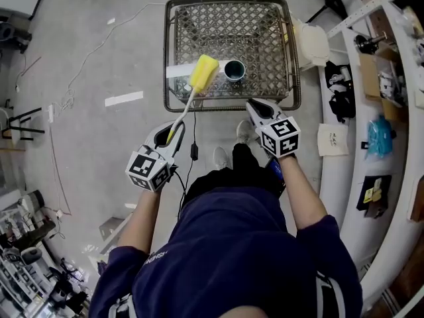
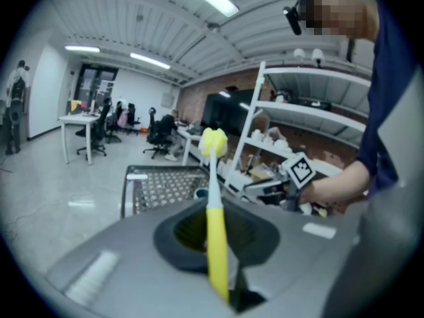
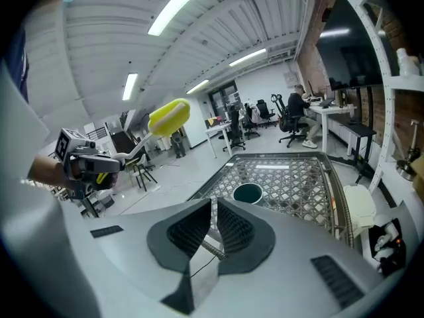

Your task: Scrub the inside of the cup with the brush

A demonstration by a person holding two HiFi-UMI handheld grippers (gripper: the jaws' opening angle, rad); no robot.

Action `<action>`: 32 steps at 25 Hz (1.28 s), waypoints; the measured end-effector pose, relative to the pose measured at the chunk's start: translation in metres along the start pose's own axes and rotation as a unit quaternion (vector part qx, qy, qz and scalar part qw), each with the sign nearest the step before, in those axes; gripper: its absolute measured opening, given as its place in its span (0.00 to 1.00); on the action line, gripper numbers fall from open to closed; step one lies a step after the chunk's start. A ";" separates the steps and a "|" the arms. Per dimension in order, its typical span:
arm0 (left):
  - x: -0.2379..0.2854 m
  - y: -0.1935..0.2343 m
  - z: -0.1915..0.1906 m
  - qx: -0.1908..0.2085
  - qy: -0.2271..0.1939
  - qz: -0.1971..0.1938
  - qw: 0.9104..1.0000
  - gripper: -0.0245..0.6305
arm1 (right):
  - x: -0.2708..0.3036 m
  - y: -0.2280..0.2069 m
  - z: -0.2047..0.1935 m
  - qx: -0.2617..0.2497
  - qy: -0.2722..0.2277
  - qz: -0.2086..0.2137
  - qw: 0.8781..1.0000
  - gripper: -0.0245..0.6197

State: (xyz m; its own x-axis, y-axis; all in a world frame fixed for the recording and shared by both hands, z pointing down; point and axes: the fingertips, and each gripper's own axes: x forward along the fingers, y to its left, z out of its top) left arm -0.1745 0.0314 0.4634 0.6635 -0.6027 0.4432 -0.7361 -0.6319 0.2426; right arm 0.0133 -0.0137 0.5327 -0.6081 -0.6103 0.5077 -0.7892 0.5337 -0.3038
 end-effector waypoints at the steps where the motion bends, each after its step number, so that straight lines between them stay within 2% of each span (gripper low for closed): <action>1: 0.005 0.001 0.000 -0.002 0.005 0.003 1.000 0.08 | 0.006 -0.006 -0.002 -0.002 0.006 0.006 1.000 0.04; 3: 0.014 0.005 -0.002 -0.010 0.015 0.011 1.000 0.08 | 0.019 -0.017 -0.008 -0.005 0.020 0.024 0.999 0.06; 5: 0.023 0.009 -0.005 -0.018 0.025 0.022 0.999 0.08 | 0.033 -0.027 -0.016 -0.006 0.038 0.044 0.998 0.20; 8: 0.035 0.011 -0.009 -0.027 0.036 0.038 0.998 0.08 | 0.050 -0.043 -0.029 -0.014 0.059 0.067 0.996 0.30; 15: 0.048 0.013 -0.012 -0.044 0.048 0.069 0.996 0.08 | 0.093 -0.064 -0.054 -0.063 0.080 0.094 0.990 0.46; 20: 0.051 0.011 -0.020 -0.055 0.066 0.074 0.994 0.08 | 0.116 -0.072 -0.065 -0.125 0.080 0.093 0.984 0.50; 24: 0.053 0.016 -0.024 -0.065 0.071 0.078 0.992 0.08 | 0.134 -0.079 -0.065 -0.182 0.064 0.074 0.979 0.50; 28: 0.053 0.021 -0.031 -0.062 0.081 0.078 0.992 0.08 | 0.142 -0.075 -0.057 -0.202 0.023 0.061 0.977 0.54; 32: 0.058 0.030 -0.034 -0.061 0.080 0.076 0.992 0.08 | 0.156 -0.071 -0.059 -0.201 0.002 0.068 0.977 0.57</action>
State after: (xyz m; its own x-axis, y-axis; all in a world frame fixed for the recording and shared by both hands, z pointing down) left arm -0.1627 -0.0061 0.5257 0.5205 -0.5952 0.6122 -0.8436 -0.4694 0.2608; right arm -0.0209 -0.1124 0.6808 -0.7035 -0.5163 0.4884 -0.6038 0.7966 -0.0276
